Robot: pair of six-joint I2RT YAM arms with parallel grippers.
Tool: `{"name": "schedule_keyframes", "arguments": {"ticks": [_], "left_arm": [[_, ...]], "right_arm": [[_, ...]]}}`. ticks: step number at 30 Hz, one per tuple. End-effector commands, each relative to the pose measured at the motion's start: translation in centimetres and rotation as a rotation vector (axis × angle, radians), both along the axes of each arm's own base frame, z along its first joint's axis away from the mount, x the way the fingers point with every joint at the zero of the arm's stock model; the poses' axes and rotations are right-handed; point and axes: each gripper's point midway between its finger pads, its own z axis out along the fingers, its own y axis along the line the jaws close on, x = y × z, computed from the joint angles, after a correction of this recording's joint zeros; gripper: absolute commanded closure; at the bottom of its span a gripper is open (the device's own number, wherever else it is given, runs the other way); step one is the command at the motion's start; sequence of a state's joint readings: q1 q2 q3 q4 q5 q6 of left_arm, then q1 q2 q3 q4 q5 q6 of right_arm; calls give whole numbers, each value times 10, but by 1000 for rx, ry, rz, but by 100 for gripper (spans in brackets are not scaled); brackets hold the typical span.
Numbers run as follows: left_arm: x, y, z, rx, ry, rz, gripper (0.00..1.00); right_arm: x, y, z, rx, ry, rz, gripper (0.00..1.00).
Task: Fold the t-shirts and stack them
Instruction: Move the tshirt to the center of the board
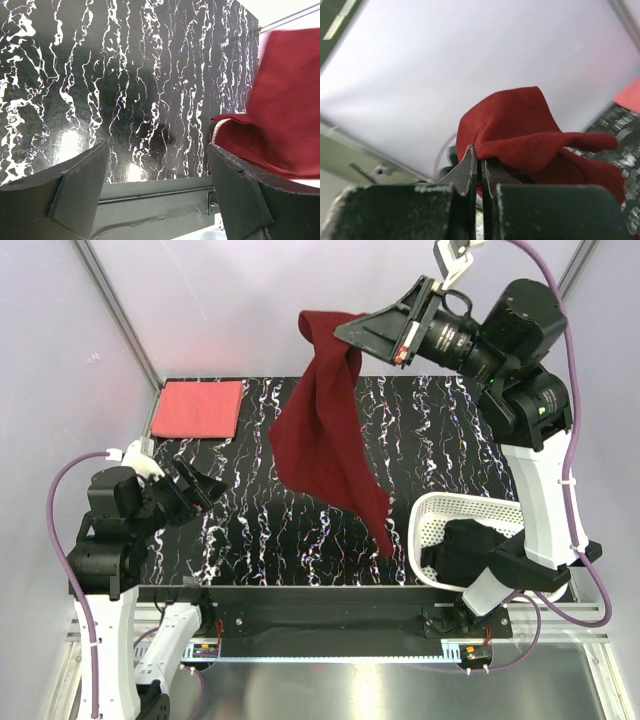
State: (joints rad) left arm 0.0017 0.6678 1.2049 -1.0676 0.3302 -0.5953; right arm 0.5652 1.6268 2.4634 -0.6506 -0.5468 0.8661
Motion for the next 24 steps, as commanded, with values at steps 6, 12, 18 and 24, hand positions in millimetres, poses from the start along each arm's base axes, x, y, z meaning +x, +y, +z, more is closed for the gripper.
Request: {"name": "schedule_keyframes", "arguments": {"ticks": [6,12,18,24], "left_arm": [[-4,10,20,31,-93,51,15],[-8,13,11,63,-62,47,15],[-1,-6,-46,11,220,-56,25],[15,-56,-65,12,251,-171,24]], "right_arm": [[7,10,-11,33,54,27,94],[33,-29,-235,-505,468,-246,37],[17,-68,-378,-899,599,-254,18],[68,-58,-402,-993,472,-287,21]]}}
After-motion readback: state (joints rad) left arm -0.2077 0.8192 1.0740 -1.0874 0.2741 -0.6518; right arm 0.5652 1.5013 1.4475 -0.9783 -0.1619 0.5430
